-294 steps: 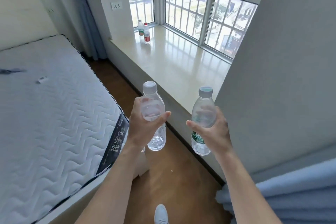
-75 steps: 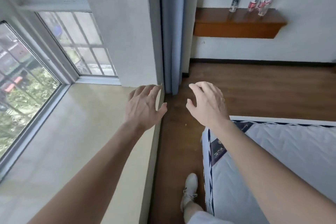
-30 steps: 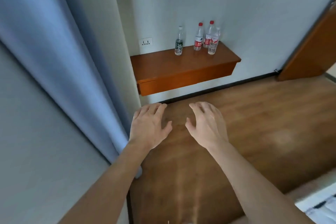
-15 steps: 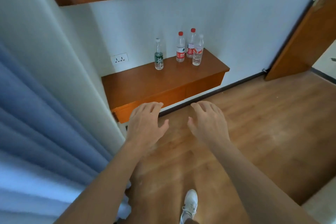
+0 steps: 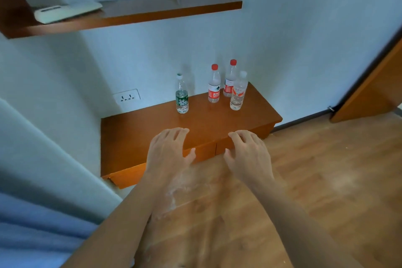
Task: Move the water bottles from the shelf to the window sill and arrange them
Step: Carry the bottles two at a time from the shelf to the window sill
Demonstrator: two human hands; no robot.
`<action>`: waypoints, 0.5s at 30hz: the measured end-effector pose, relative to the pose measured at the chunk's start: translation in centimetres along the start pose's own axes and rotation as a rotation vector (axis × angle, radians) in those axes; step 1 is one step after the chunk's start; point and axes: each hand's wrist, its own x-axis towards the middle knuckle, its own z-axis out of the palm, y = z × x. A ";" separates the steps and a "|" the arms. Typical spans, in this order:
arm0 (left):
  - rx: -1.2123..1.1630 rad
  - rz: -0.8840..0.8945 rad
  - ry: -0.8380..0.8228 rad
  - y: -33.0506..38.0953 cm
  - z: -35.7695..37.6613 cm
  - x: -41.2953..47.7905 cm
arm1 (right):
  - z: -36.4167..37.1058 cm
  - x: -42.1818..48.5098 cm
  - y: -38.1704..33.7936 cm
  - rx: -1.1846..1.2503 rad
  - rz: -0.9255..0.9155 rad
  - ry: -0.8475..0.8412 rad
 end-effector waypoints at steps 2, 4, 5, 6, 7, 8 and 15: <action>0.007 -0.021 -0.002 -0.3 0.9 2.0 | 0.9 2.3 0.7 0.008 -0.008 -0.013; 0.017 -0.030 -0.011 -0.9 1.9 4.0 | 1.9 4.5 1.2 0.011 -0.019 -0.026; 0.020 -0.038 -0.015 -1.2 2.5 5.0 | 2.4 5.7 1.4 0.009 -0.026 -0.034; 0.019 -0.047 -0.017 -1.6 3.1 6.1 | 3.0 6.9 1.6 0.010 -0.033 -0.040; 0.016 -0.053 -0.021 -2.1 3.7 7.2 | 3.5 8.1 1.7 0.014 -0.040 -0.039; 0.016 -0.059 -0.026 -2.5 4.2 8.4 | 4.0 9.4 1.8 0.017 -0.048 -0.036; -0.002 -0.134 -0.031 -6.8 7.8 16.7 | 8.4 20.1 2.0 0.031 -0.082 -0.069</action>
